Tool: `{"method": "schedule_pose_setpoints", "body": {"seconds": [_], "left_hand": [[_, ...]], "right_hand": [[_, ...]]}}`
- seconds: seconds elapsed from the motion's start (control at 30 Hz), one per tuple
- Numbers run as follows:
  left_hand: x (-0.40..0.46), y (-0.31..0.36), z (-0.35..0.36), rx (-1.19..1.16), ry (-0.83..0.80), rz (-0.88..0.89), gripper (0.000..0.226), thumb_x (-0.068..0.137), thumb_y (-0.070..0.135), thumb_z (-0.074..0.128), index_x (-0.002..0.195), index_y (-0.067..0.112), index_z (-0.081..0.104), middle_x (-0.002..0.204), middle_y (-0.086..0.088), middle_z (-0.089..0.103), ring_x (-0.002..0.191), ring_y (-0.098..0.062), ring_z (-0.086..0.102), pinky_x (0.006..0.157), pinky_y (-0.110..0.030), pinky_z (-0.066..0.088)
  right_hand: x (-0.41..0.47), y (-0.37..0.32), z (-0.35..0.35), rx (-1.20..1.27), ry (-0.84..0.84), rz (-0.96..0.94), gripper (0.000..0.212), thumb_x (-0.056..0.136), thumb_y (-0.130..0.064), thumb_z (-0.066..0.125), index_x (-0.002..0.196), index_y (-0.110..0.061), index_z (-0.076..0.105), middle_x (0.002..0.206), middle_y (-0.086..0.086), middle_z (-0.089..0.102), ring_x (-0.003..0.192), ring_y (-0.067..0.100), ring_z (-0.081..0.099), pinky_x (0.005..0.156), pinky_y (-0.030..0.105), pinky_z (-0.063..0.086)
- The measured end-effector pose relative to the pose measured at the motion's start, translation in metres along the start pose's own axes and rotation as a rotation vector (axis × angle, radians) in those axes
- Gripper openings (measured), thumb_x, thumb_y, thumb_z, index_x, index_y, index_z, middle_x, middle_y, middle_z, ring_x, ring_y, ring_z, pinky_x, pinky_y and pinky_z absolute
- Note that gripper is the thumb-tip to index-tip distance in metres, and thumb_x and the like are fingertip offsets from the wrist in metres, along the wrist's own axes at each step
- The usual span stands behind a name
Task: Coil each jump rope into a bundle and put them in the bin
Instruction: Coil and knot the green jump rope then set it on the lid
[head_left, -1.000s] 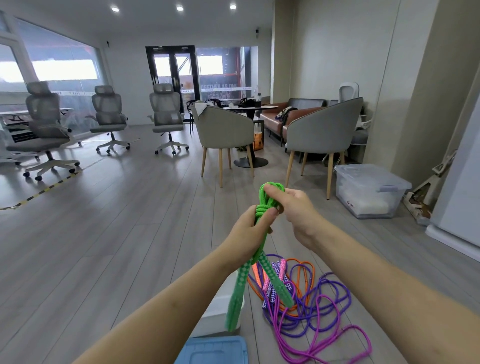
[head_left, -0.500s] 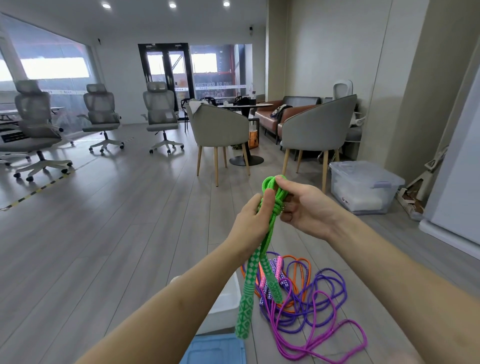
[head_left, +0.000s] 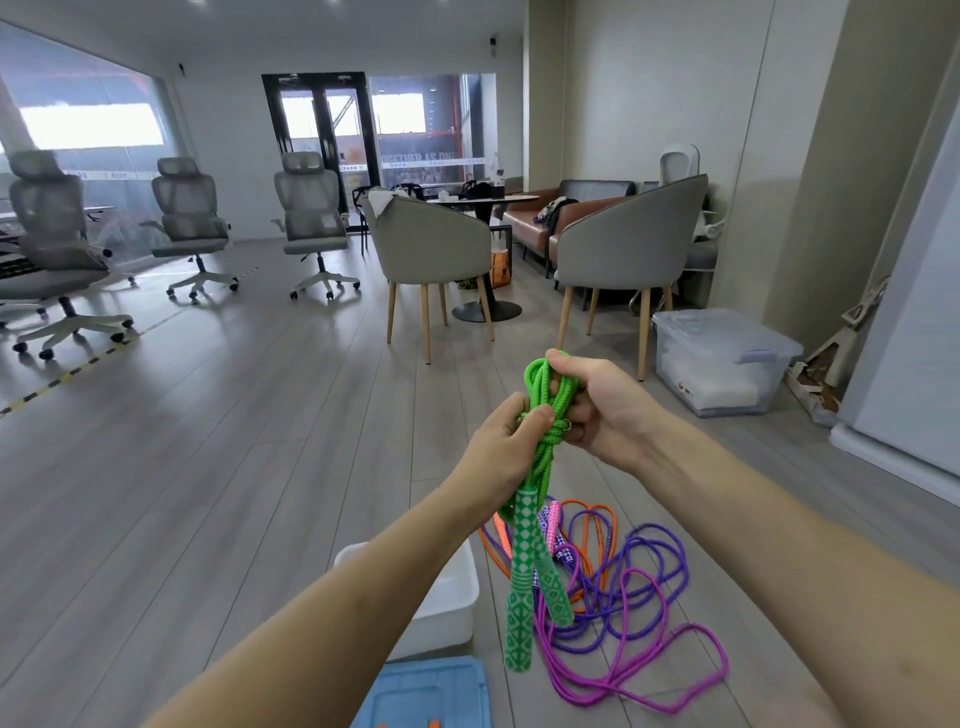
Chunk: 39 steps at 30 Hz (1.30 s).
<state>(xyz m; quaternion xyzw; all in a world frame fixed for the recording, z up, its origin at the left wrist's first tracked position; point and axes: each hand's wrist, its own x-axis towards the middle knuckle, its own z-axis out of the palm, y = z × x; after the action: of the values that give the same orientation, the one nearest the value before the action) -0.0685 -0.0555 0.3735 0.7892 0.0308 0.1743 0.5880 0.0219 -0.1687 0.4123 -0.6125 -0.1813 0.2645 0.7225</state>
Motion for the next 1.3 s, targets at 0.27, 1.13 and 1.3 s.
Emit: {"method": "schedule_pose_setpoints", "body": {"seconds": [0.27, 1.13, 1.3], "left_hand": [[-0.002, -0.002, -0.006, 0.038, -0.043, 0.048, 0.026, 0.102, 0.039, 0.049, 0.118, 0.026, 0.065, 0.099, 0.002, 0.072, 0.091, -0.016, 0.068, 0.086, -0.039, 0.057], [0.001, -0.001, -0.013, 0.010, -0.030, -0.028, 0.031, 0.109, 0.035, 0.033, 0.108, 0.016, 0.057, 0.089, -0.009, 0.067, 0.077, -0.022, 0.065, 0.077, -0.043, 0.054], [-0.015, 0.009, -0.033, -0.520, -0.005, -0.177, 0.044, 0.110, 0.032, 0.029, 0.108, 0.003, 0.062, 0.079, -0.012, 0.067, 0.072, -0.021, 0.062, 0.080, -0.042, 0.053]], "right_hand": [[-0.004, -0.007, 0.012, -0.005, -0.018, 0.095, 0.046, 0.099, -0.040, 0.056, 0.057, -0.023, 0.047, 0.055, -0.005, 0.040, 0.036, 0.008, 0.033, 0.045, 0.025, 0.031], [-0.007, -0.008, 0.029, 0.224, 0.023, -0.210, 0.035, 0.105, -0.034, 0.055, 0.078, -0.012, 0.059, 0.066, 0.001, 0.049, 0.056, 0.011, 0.046, 0.056, 0.022, 0.045], [-0.013, -0.022, 0.017, 0.089, -0.198, -0.038, 0.053, 0.099, -0.057, 0.054, 0.107, -0.007, 0.070, 0.091, 0.004, 0.071, 0.063, 0.011, 0.050, 0.062, 0.024, 0.042]]}}
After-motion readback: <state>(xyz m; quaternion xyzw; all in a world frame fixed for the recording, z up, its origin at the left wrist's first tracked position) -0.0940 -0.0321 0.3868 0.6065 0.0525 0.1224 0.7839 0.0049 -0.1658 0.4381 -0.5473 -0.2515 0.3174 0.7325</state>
